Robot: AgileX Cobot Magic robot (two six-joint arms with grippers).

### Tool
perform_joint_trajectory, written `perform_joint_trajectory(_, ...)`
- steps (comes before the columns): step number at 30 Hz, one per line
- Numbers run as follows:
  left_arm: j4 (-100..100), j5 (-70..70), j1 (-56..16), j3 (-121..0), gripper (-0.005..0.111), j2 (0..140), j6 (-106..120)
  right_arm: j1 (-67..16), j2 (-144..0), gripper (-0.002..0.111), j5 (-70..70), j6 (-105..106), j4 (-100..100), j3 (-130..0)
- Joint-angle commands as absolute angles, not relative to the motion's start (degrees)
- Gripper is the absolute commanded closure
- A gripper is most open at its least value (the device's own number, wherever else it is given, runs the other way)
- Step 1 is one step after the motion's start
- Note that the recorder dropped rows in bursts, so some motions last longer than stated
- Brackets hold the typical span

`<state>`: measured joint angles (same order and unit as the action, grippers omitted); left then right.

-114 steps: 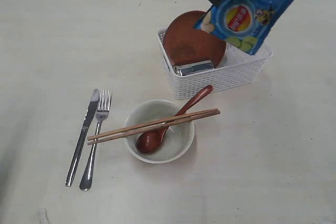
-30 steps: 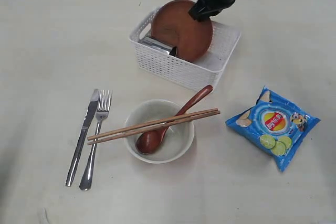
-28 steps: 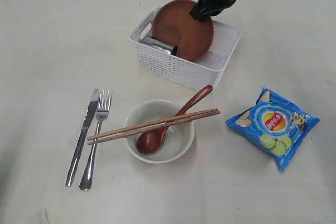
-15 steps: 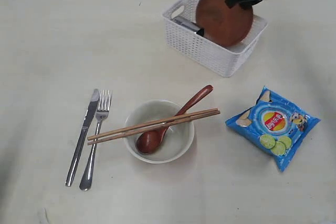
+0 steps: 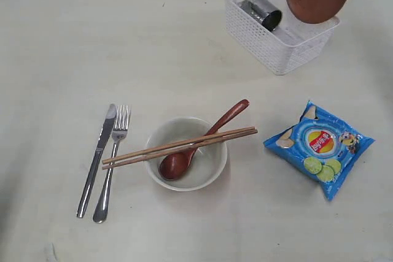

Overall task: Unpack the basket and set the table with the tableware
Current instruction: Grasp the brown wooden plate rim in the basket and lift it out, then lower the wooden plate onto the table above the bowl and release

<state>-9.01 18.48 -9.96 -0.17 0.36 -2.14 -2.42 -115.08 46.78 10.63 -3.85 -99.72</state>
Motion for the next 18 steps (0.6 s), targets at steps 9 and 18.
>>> perform_joint_trajectory(9, -9.2, 18.6, -10.1, 0.0, 0.107, 0.0, -2.5, -5.2, -104.3, 0.109, 53.8, 22.3, 27.9, -99.6)
perform_joint_trajectory(18, -9.2, 18.6, -10.1, 0.0, 0.107, 0.0, -2.5, -16.5, -108.4, 0.109, 57.1, 22.8, 33.3, -93.8)
